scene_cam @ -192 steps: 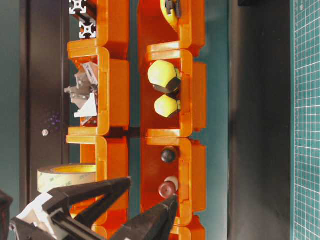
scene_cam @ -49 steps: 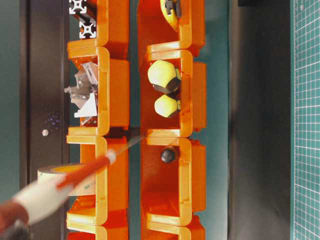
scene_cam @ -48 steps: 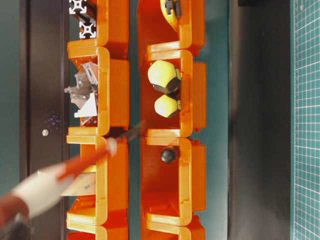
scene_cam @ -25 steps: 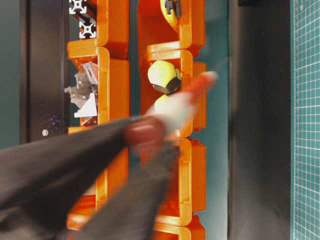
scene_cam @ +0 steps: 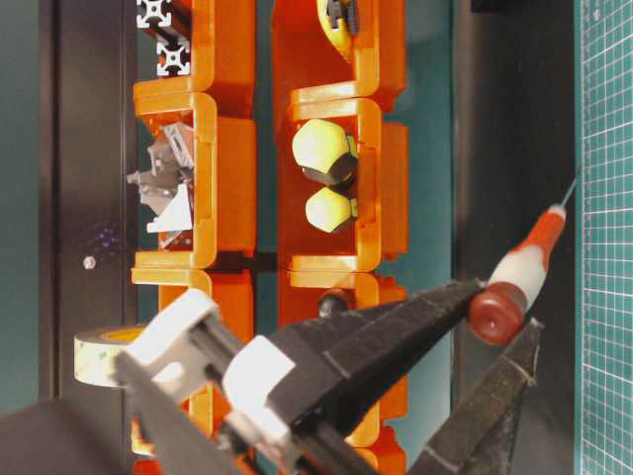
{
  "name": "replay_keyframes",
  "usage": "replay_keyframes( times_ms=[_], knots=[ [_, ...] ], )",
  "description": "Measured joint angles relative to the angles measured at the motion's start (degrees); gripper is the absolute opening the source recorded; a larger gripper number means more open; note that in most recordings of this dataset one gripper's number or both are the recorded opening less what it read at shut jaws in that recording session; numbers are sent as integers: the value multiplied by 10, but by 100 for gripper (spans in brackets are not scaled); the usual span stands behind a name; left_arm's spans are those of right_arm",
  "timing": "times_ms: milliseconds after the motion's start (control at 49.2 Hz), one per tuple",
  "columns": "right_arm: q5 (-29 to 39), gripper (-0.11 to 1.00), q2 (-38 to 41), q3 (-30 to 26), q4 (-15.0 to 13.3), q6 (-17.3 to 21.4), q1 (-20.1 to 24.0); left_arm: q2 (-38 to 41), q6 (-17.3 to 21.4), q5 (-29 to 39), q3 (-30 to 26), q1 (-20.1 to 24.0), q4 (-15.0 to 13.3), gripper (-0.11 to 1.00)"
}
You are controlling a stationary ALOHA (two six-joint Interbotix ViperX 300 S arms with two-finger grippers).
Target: Pick red screwdriver from container rack with left arm.
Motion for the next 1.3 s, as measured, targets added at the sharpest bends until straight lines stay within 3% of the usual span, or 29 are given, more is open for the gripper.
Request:
replay_keyframes(
  times_ms=[183,853,894,1097,1301],
  knots=[
    [0,0,0,0,0,0,-1,-1,7,-23,8,21,0,26],
    [0,0,-2,0,0,1,-2,-3,2,-29,16,25,0,26],
    [0,0,-2,0,0,1,-2,-3,1,-29,16,24,0,30],
    [0,0,-3,-2,0,1,-2,-3,-9,-44,16,25,0,82],
    [-1,0,-3,-3,1,1,-2,-3,-40,-53,16,25,0,83]
  ],
)
